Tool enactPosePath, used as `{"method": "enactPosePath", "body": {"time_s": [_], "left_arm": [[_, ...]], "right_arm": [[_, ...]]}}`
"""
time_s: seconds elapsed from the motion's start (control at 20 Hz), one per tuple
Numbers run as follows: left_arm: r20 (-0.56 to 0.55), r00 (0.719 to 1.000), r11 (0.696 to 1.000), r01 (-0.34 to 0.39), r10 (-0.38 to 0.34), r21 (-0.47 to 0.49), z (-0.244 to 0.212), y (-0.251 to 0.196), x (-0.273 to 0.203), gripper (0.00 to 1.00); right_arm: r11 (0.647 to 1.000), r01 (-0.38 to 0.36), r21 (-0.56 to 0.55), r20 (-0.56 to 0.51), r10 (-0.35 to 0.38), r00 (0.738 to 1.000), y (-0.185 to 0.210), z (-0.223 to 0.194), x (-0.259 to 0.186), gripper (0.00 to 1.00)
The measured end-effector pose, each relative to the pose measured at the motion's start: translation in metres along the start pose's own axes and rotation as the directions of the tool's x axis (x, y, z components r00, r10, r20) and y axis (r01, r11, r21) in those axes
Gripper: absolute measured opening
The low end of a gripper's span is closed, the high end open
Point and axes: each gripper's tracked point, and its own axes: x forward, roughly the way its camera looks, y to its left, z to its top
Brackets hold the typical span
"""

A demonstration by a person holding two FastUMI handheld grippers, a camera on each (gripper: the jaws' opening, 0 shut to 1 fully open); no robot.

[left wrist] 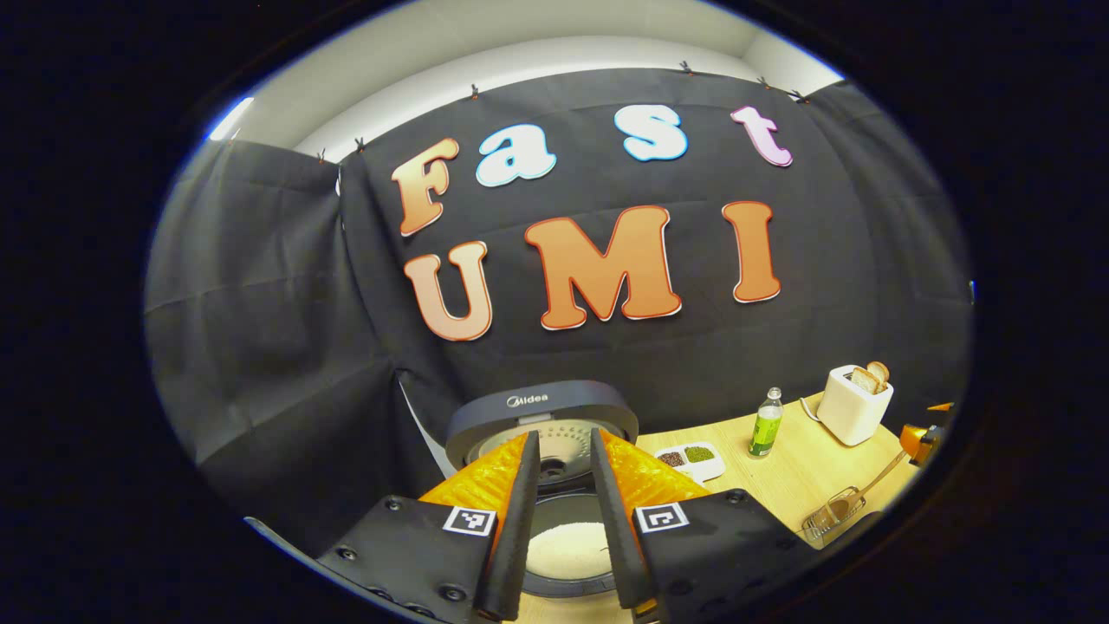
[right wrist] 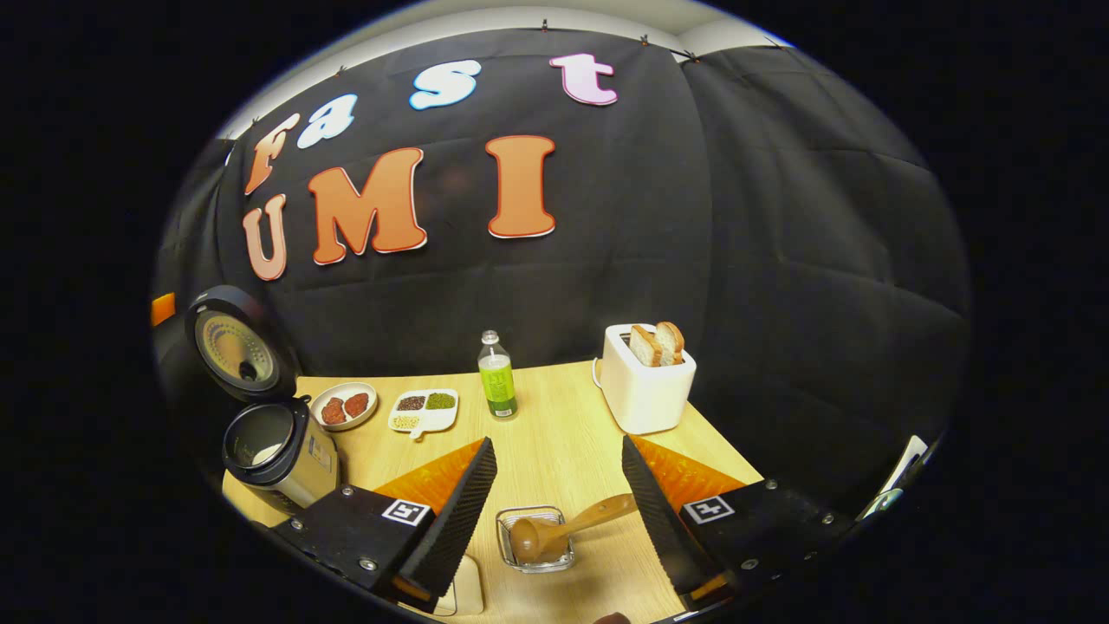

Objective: Close the left gripper, press the button to open the rice cooker; take a wooden spoon from the chopstick holder with the right hand, scoop a spoonful of rice and pour it into the rice cooker, then put the wooden spoon back into the chopstick holder.

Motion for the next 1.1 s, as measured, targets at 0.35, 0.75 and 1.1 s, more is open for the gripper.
{"method": "enactPosePath", "body": {"time_s": [0.35, 0.75, 1.1], "left_arm": [[0.026, 1.0, 1.0, 0.002, -0.002, -0.014, -0.013, -0.023, -0.034, 0.75], [-0.031, 0.999, 0.999, -0.008, 0.007, -0.046, -0.032, -0.042, -0.051, 0.97], [0.059, 0.997, 0.999, -0.045, 0.046, -0.017, -0.017, -0.046, -0.062, 0.89]], "right_arm": [[0.999, 0.024, 0.029, -0.084, -0.022, 0.996, -0.021, -0.031, 0.025, 0.91], [0.998, 0.002, 0.07, -0.212, 0.013, 0.977, -0.031, -0.094, 0.052, 0.91], [0.986, -0.054, 0.16, -0.261, 0.095, 0.961, -0.019, -0.118, 0.065, 0.89]]}}
